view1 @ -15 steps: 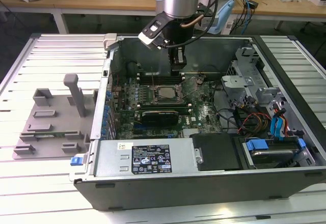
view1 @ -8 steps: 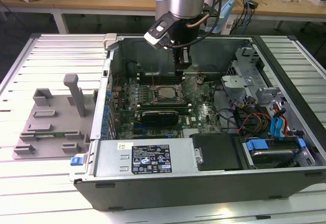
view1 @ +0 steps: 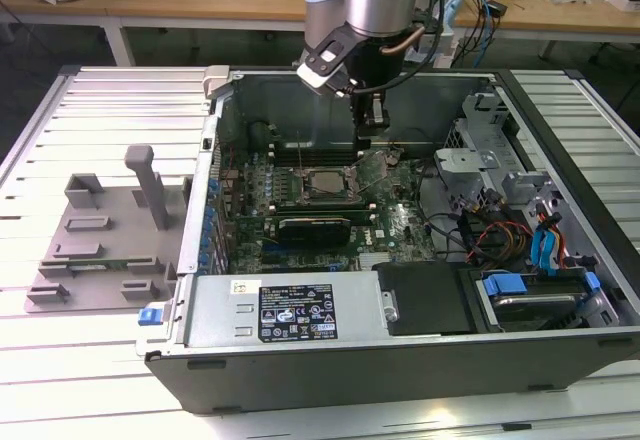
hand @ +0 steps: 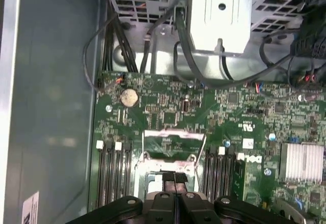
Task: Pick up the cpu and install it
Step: 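Close the cpu cover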
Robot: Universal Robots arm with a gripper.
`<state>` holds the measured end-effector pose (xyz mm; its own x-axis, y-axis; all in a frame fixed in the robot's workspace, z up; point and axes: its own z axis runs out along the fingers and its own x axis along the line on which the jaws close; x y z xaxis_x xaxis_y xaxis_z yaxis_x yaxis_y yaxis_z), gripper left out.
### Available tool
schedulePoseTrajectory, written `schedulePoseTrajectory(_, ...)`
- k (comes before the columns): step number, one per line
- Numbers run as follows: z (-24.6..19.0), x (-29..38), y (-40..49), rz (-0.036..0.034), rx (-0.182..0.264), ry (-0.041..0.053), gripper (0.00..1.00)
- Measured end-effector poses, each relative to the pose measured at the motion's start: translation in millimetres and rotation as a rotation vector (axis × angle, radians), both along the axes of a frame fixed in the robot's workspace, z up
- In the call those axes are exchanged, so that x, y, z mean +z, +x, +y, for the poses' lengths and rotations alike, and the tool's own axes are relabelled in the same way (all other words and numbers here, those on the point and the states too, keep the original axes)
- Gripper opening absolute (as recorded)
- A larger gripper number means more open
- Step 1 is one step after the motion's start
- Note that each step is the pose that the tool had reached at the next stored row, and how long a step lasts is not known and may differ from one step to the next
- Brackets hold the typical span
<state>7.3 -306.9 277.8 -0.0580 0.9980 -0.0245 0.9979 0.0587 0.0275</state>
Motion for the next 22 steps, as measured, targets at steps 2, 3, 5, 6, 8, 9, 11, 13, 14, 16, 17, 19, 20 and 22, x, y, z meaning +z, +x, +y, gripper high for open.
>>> schedulePoseTrajectory(2, 0.0, -0.1, 7.6, -0.0001, 0.0, 0.0002, 0.11)
schedulePoseTrajectory(3, 0.1, -0.1, 9.5, -0.0001, 0.0, 0.0002, 0.11)
schedulePoseTrajectory(5, 0.0, -0.1, 17.1, -0.0001, 0.0, 0.0002, 0.11)
schedulePoseTrajectory(6, 0.0, -0.1, 20.5, -0.0001, 0.0, 0.0002, 0.11)
schedulePoseTrajectory(8, 0.0, -0.1, 26.8, -0.0001, 0.0, 0.0002, 0.11)
schedulePoseTrajectory(9, 0.0, 0.0, 41.6, 0.0, 0.0, 0.0001, 0.11)
schedulePoseTrajectory(11, 0.0, -0.1, 47.6, 0.0004, 0.0, 0.0, 0.11)
schedulePoseTrajectory(13, 0.0, -8.7, 53.6, 0.0102, 0.0, -0.0002, 0.11)
schedulePoseTrajectory(14, 0.0, -13.9, 55.1, 0.0112, 0.0, -0.0003, 0.11)
schedulePoseTrajectory(16, 0.0, -25.3, 55.6, 0.0203, 0.0, -0.0011, 0.11)
schedulePoseTrajectory(17, 0.0, -28.0, 56.1, 0.025, 0.0, -0.0019, 0.11)
schedulePoseTrajectory(19, 0.0, -31.5, 56.9, 0.0274, 0.0, -0.0028, 0.11)
schedulePoseTrajectory(20, 0.0, -33.4, 57.0, 0.0273, 0.0, -0.0029, 0.11)
schedulePoseTrajectory(22, 0.0, -36.9, 57.0, 0.0274, 0.0, -0.003, 0.11)
